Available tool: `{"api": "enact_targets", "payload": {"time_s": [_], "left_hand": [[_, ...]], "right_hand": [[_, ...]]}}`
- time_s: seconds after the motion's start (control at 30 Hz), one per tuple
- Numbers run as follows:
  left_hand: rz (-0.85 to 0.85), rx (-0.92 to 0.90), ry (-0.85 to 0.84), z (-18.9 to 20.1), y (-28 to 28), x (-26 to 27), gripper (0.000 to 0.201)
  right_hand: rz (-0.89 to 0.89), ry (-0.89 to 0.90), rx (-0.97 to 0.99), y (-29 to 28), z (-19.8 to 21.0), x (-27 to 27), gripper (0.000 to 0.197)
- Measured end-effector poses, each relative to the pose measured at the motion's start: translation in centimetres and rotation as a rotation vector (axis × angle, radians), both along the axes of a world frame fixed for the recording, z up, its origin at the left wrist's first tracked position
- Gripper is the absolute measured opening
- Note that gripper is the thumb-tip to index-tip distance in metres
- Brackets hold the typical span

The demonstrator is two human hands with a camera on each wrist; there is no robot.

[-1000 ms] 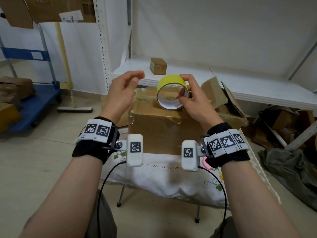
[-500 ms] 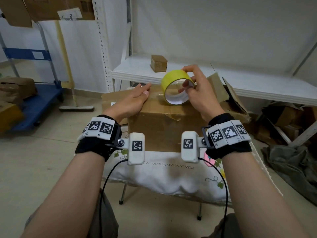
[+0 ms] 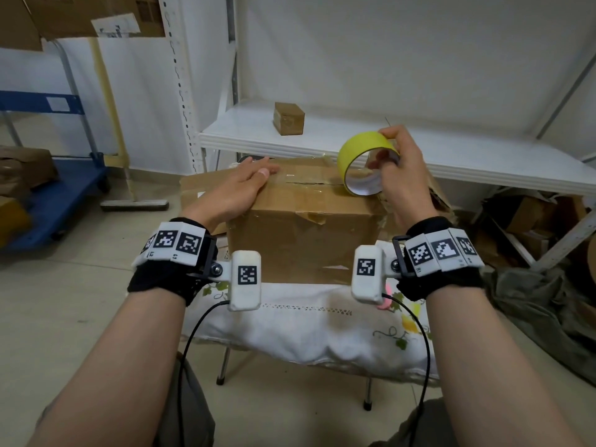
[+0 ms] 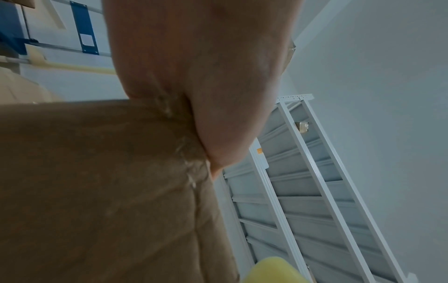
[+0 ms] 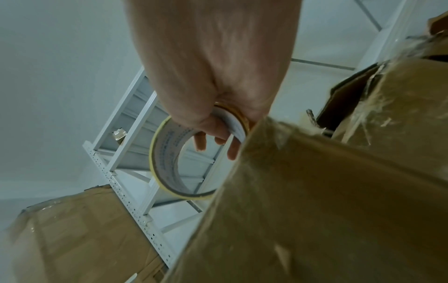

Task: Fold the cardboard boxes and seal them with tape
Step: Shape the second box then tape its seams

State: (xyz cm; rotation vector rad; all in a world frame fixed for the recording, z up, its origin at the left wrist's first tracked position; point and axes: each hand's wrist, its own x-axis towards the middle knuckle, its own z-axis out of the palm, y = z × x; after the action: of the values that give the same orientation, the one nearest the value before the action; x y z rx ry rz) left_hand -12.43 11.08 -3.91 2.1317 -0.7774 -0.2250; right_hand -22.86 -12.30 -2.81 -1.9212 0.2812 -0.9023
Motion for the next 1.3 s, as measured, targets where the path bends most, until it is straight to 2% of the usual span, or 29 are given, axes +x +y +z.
{"api": "enact_targets", "payload": {"time_s": [0.07, 0.17, 0.27, 0.4, 0.5, 0.77, 0.87, 0.97, 1.07, 1.2, 1.3], "left_hand": [[0.017, -0.034, -0.022, 0.1, -0.1, 0.1, 0.034], [0.029, 0.003, -0.146, 0.7, 0.0, 0.0, 0.028], [0.046, 0.043, -0.238, 1.2, -0.2, -0.4, 0.034], [0.127, 0.205, -0.394, 1.4, -1.2, -1.1, 0.034], [0.131, 0.275, -0.441, 1.2, -2.2, -1.5, 0.031], [0.094, 0.080, -0.457, 0.4, -3.6, -1.9, 0.028], [0.129, -0.037, -0.391, 0.4, -3.6, -1.4, 0.024], [0.203, -0.149, -0.441, 0.5, -3.4, -1.2, 0.013], [0.169, -0.090, -0.458, 0.4, -3.4, -1.4, 0.005], [0.073, -0.044, -0.476, 0.8, -3.0, -1.3, 0.017], [0.042, -0.235, -0.312, 1.3, -2.7, -2.0, 0.032]], "right_hand": [[0.003, -0.008, -0.003, 0.1, 0.0, 0.1, 0.056], [0.015, -0.007, -0.004, 0.3, -0.1, 0.3, 0.050], [0.014, 0.002, 0.000, 0.5, -0.2, 0.3, 0.049], [0.022, 0.012, -0.021, 0.7, -0.2, 0.4, 0.045], [0.026, 0.018, -0.032, 0.7, -0.3, 0.4, 0.042], [0.050, 0.020, -0.045, 1.1, 0.1, -0.3, 0.036], [0.073, 0.012, -0.058, 1.4, 0.3, -0.5, 0.028], [0.096, 0.009, -0.096, 1.6, 0.2, -0.6, 0.025], [0.112, -0.002, -0.132, 1.7, 0.1, -0.6, 0.024], [0.124, -0.002, -0.186, 2.1, 0.2, -0.6, 0.022], [0.173, 0.022, -0.186, 2.8, 0.3, -0.8, 0.029]]}}
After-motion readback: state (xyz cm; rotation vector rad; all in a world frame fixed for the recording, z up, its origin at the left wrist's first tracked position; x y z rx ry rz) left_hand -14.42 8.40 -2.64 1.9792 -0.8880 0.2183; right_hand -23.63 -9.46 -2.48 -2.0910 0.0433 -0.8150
